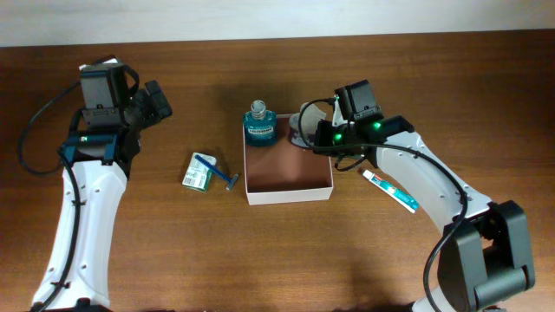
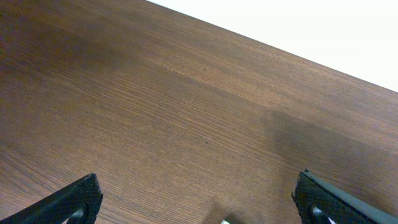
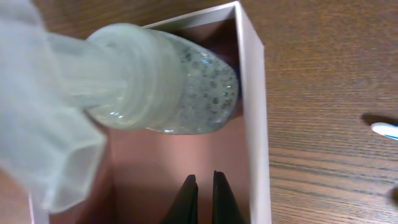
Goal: Pack container
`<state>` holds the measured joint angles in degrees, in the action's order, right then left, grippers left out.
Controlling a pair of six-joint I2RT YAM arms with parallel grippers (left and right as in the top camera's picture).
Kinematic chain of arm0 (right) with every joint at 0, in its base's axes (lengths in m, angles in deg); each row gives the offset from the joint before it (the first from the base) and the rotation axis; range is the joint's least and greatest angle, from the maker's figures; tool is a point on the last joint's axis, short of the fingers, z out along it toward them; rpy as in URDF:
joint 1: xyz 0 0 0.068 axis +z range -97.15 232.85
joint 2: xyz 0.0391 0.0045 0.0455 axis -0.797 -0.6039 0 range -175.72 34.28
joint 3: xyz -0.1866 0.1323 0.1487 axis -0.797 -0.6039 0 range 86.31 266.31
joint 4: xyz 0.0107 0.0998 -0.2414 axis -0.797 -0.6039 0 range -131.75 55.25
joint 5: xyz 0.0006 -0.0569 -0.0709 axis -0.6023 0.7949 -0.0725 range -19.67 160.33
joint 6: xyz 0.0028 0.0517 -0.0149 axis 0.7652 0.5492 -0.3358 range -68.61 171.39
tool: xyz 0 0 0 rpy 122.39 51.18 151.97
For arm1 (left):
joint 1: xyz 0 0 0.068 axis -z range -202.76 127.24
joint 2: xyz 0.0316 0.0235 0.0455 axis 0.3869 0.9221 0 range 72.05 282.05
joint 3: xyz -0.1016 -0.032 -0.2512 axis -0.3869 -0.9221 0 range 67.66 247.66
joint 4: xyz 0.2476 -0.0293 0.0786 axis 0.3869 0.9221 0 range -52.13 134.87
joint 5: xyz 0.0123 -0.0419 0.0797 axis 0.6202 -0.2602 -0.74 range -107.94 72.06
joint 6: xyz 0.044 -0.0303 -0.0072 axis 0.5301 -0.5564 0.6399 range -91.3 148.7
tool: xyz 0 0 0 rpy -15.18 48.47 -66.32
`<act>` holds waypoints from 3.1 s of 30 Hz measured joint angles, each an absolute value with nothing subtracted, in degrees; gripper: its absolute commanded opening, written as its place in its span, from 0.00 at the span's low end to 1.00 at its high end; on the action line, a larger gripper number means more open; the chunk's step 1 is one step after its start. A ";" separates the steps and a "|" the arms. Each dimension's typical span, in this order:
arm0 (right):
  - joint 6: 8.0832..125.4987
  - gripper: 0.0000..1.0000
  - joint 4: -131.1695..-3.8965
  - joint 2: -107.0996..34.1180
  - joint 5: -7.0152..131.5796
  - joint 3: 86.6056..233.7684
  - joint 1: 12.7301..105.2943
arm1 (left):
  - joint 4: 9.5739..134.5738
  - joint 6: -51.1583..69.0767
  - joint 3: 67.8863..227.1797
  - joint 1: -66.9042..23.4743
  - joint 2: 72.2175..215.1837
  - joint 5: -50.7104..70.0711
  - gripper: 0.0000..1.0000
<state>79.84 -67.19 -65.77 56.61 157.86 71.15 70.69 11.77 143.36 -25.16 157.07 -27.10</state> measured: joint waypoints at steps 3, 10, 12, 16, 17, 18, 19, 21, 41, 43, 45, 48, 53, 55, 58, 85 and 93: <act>80.06 0.04 -66.58 -65.81 57.29 157.64 71.15 | 70.69 11.75 143.36 -25.16 157.07 -27.10 0.99; 81.04 0.04 -65.40 -66.45 57.68 157.53 71.15 | 70.69 11.75 143.36 -25.16 157.07 -27.10 1.00; 81.48 0.04 -64.70 -66.88 57.68 157.53 71.15 | 70.69 11.77 143.36 -25.16 157.07 -27.10 0.99; 82.48 0.04 -62.89 -68.76 57.73 157.51 71.18 | 70.69 11.75 143.36 -25.16 157.07 -27.10 0.99; 82.64 0.04 -62.21 -69.44 57.81 157.49 71.18 | 70.69 11.77 143.36 -25.16 157.07 -27.10 0.99; 82.70 0.04 -61.84 -69.83 57.88 157.47 71.18 | 70.69 11.75 143.36 -25.16 157.07 -27.10 0.99; 82.75 0.04 -61.27 -70.27 57.88 157.42 71.18 | 70.69 11.75 143.36 -25.16 157.07 -27.10 0.99; 82.90 0.04 -60.46 -70.69 57.88 157.40 71.18 | 70.69 11.75 143.36 -25.16 157.07 -27.10 0.99; 75.77 0.05 -60.90 -70.80 53.66 157.29 71.18 | 70.69 11.75 143.36 -25.16 157.07 -27.10 0.99; 74.64 0.05 -60.92 -70.80 51.45 157.29 71.18 | 70.69 11.75 143.36 -25.16 157.07 -27.10 0.99; 73.61 0.05 -60.92 -70.77 48.87 157.29 71.18 | 70.69 11.75 143.36 -25.16 157.07 -27.10 0.99; 73.11 0.05 -61.18 -70.66 45.49 157.29 71.18 | 70.69 11.77 143.36 -25.16 157.07 -27.10 0.99; 72.32 0.05 -63.00 -68.33 41.92 157.27 71.18 | 70.69 11.75 143.36 -25.16 157.07 -27.10 0.99; 72.15 0.05 -63.22 -66.47 41.38 157.27 71.18 | 70.69 11.75 143.36 -25.16 157.07 -27.10 0.99; 72.10 0.05 -63.26 -63.89 41.42 157.27 71.15 | 70.69 11.75 143.36 -25.16 157.07 -27.10 0.99; 58.14 0.06 -60.86 -62.77 49.64 157.27 71.15 | 70.69 11.75 143.36 -25.16 157.07 -27.10 0.99; 52.21 0.05 -59.54 -62.77 52.52 157.27 71.15 | 70.69 11.75 143.36 -25.16 157.07 -27.10 0.99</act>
<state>52.21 -59.54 -62.77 52.52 157.27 71.15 70.69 11.75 143.36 -25.16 157.07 -27.10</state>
